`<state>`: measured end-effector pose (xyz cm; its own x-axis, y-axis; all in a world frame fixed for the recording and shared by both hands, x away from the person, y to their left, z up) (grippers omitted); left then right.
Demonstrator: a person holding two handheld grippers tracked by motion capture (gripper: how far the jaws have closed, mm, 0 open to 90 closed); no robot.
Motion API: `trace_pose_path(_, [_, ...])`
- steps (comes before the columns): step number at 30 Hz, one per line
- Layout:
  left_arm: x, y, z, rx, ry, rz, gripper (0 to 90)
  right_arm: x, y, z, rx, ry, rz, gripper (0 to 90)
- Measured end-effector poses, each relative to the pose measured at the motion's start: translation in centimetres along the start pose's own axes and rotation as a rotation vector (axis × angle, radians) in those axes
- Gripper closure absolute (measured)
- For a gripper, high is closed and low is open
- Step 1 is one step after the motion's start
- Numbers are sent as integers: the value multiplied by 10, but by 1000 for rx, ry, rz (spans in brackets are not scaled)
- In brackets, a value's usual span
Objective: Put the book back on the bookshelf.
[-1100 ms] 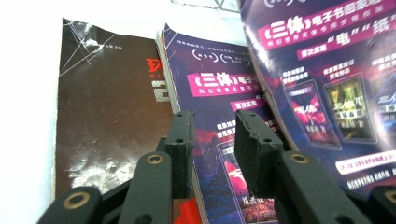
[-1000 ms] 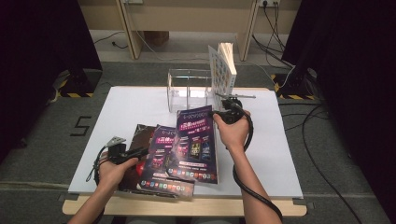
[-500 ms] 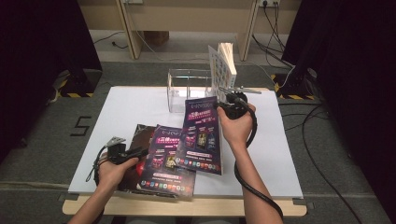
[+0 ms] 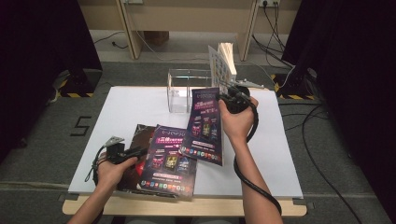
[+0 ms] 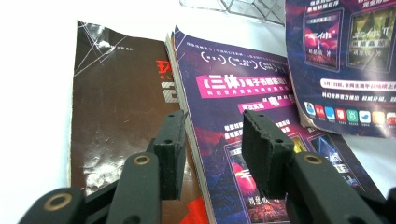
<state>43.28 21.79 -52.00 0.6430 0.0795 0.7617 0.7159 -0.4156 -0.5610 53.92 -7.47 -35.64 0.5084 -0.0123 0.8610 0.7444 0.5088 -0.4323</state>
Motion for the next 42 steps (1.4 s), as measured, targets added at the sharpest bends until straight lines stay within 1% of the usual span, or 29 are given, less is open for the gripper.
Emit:
trace_pose_path(14, [-2,-2,3,10,-5,-5,586,21,-3,1,-35,-24,-50,832])
trace_pose_path(16, [-2,-2,3,10,-9,-7,584,25,-4,1,-39,-34,-57,832])
trace_pose_path(21, [-2,-2,3,11,-8,-6,577,32,-3,1,-46,-32,-66,832])
trace_pose_path(26, [-4,-1,3,9,-6,-1,575,39,-2,1,-58,-43,-86,832])
trace_pose_path(30, [-4,-2,4,9,-6,-3,575,43,-1,1,-65,-41,-98,833])
trace_pose_path(37, [-4,-1,3,8,-10,-3,574,53,2,4,-78,-61,-122,832])
trace_pose_path(38, [-4,-1,3,8,-10,-3,574,54,2,4,-84,-69,-123,833])
trace_pose_path(39, [-4,-1,4,9,-4,-1,575,56,3,5,-82,-60,-126,832])
trace_pose_path(42, [-4,-1,5,12,-5,-1,574,60,4,5,-88,-67,-135,833])
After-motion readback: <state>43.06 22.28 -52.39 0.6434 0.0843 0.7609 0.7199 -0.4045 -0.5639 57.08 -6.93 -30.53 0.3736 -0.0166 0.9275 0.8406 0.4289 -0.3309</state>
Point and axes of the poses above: each handheld gripper's, and its own axes: y roughly forward along the jaws, x roughly out of its top, z roughly to its left, the point moved 9 cm from there along y, roughly forward along the jaws, and after that the axes turned 5 degrees about x, right-handed, at the moved point
